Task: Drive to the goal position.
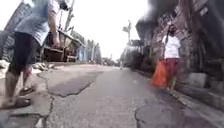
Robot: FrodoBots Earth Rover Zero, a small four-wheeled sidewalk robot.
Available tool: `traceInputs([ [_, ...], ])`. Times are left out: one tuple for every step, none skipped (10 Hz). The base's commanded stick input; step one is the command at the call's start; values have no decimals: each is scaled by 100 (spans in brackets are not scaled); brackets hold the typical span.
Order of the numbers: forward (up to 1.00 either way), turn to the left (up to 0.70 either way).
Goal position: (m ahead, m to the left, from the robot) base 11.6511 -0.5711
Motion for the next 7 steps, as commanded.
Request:
traceInputs([
  [70,0],
  [70,0],
  [70,0],
  [70,0],
  [70,0],
  [70,0],
  [70,0],
])
